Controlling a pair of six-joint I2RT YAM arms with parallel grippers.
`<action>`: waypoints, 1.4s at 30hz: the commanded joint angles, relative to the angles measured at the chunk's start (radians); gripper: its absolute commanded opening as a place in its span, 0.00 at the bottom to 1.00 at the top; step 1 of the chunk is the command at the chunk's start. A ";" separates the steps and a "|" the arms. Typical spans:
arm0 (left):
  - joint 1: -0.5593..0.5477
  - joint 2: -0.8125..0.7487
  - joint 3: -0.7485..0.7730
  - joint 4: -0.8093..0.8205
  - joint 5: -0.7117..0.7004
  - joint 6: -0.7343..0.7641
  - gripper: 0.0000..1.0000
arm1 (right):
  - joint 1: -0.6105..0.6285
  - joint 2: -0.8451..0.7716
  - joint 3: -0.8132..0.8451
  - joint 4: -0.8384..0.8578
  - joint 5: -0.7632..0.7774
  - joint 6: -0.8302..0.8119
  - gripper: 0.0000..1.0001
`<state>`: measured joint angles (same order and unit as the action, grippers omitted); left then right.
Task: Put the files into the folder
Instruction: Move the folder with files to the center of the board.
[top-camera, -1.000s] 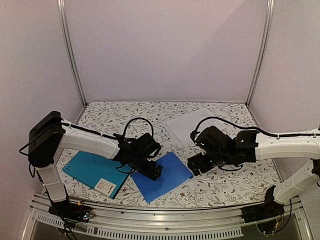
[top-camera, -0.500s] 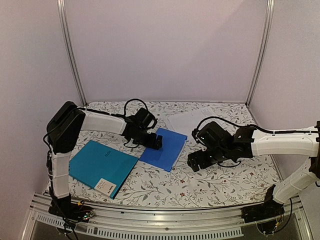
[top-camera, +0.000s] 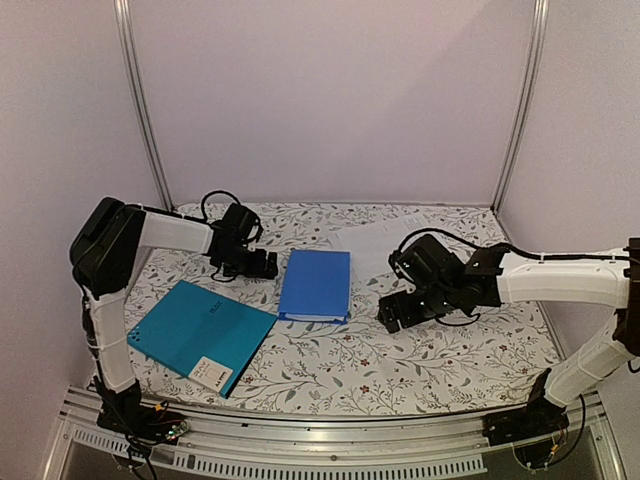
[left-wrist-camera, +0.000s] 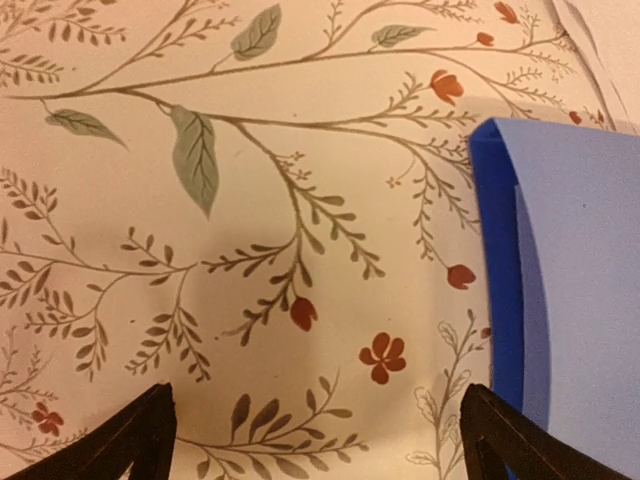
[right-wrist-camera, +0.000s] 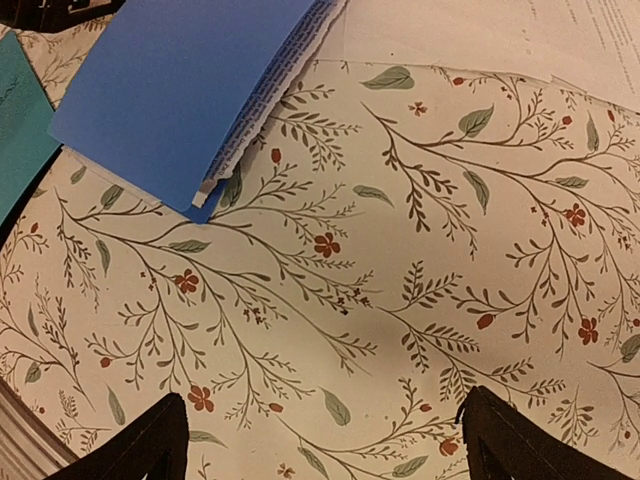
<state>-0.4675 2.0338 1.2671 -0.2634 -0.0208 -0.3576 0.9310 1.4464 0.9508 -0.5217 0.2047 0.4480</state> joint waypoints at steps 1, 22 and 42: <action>0.036 -0.014 -0.084 -0.133 -0.014 -0.002 1.00 | -0.027 0.067 0.056 0.055 -0.019 -0.008 0.95; 0.039 -0.505 -0.338 -0.037 0.073 -0.130 0.99 | -0.043 0.709 0.473 0.273 -0.126 0.145 0.94; 0.037 -0.913 -0.609 -0.046 0.040 -0.254 1.00 | -0.012 1.162 1.137 0.370 -0.324 0.211 0.88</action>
<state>-0.4370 1.1934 0.6983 -0.2909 0.0479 -0.5838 0.9051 2.4893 1.9354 -0.1272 -0.0582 0.6441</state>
